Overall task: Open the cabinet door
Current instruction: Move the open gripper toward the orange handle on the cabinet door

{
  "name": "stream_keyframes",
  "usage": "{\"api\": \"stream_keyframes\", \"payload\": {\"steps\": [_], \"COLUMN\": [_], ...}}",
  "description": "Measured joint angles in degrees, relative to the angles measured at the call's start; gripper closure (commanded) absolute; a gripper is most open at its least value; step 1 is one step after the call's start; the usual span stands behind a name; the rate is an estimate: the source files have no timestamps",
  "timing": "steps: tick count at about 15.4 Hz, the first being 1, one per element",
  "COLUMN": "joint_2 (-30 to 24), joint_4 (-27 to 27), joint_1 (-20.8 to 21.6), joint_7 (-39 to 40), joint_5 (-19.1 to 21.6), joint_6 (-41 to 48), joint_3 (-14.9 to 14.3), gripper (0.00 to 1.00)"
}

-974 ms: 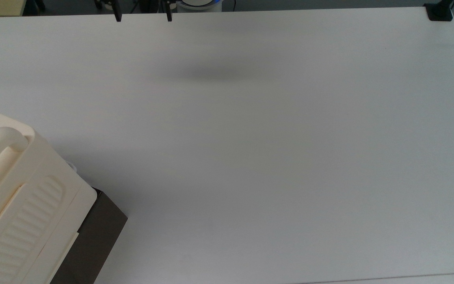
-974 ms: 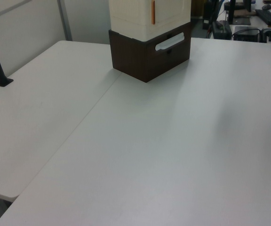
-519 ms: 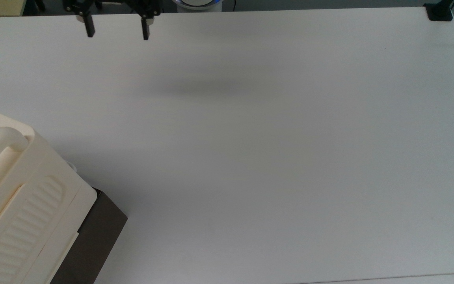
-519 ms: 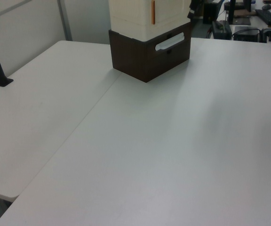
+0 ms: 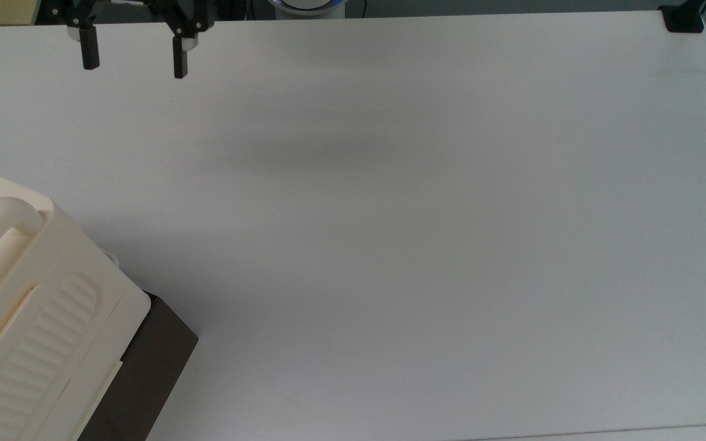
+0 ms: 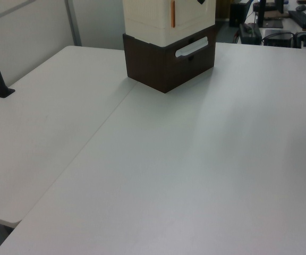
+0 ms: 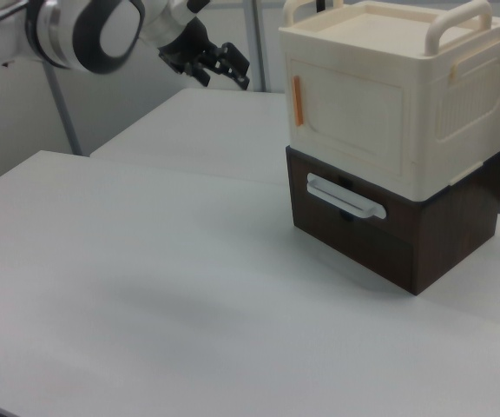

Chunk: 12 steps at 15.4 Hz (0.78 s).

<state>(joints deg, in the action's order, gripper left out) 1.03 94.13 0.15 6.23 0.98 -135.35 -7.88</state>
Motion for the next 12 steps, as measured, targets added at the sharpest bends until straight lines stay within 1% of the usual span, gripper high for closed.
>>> {"api": "stream_keyframes", "payload": {"steps": [4,9,10,12], "joint_2": [2.2,6.5,7.5,9.4], "joint_4": [2.2,2.6,2.6,2.6], "joint_1": [0.0,-0.2,-0.4,-0.8], "joint_7": [-0.4,-3.4,-3.6,-4.7], "joint_5": [0.0,0.0,0.0,0.0], "joint_6": [-11.3,-22.7,-24.5,-27.5], "joint_3": [0.0,0.0,0.0,0.0], "gripper": [0.14,0.17,0.19,0.28]}}
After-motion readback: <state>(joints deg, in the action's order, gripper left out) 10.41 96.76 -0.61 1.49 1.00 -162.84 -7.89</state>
